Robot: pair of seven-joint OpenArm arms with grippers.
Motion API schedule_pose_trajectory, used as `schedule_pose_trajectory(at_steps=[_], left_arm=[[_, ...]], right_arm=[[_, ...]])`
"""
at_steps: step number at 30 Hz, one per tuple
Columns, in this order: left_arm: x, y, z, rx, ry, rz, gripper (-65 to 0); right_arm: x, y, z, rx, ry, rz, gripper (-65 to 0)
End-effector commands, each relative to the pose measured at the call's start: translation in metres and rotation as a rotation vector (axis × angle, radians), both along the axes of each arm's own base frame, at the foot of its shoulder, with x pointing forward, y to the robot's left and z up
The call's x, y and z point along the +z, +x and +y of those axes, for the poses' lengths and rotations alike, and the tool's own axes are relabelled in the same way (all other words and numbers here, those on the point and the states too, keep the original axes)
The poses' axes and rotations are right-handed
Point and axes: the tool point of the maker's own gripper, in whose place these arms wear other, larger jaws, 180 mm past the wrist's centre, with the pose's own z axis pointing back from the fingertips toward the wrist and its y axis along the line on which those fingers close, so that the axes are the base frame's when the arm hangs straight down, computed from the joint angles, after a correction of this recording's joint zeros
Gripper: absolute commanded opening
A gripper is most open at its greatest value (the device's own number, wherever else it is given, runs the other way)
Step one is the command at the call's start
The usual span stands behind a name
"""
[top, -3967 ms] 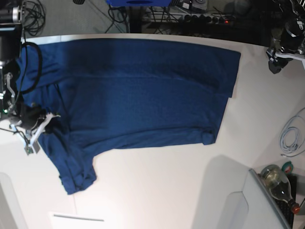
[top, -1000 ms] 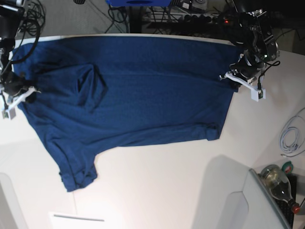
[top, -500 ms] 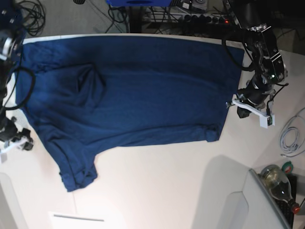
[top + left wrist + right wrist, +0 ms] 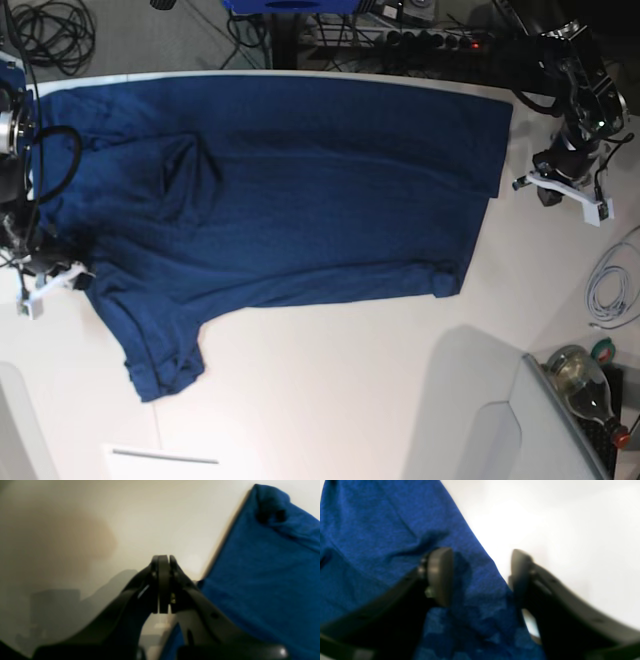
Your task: Layout the t-shirt on the table in an organized manner, then fold the t-shirt properly
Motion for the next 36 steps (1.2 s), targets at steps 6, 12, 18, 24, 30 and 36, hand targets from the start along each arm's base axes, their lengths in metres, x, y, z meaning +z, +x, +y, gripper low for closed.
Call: schedule_pose_trajectory(at_steps=[6, 12, 18, 24, 30, 36], left_arm=[[0.008, -0.002, 0.012, 0.005, 0.028, -0.021, -65.0], [0.006, -0.003, 0.01, 0.004, 0.024, -0.016, -65.0], [0.006, -0.003, 0.009, -0.001, 0.026, -0.014, -65.0], [0.006, -0.002, 0.009, -0.002, 0.026, -0.016, -65.0], [0.008, 0.001, 0.009, -0.005, 0.03, -0.019, -65.0], [0.008, 0.002, 0.008, -0.004, 0.028, -0.021, -65.0]], right_arm=[[0.029, 0.027, -0.01, -0.003, -0.023, -0.097, -64.1], [0.044, 0.026, -0.002, 0.077, -0.071, -0.152, -65.0], [0.055, 0.014, 0.014, 0.177, -0.116, -0.142, -65.0], [0.067, -0.013, 0.02, 0.185, -0.126, -0.134, -65.0], [0.07, -0.046, 0.043, 0.244, -0.137, -0.084, -65.0], [0.076, -0.069, 0.068, 0.296, -0.143, -0.08, -65.0]])
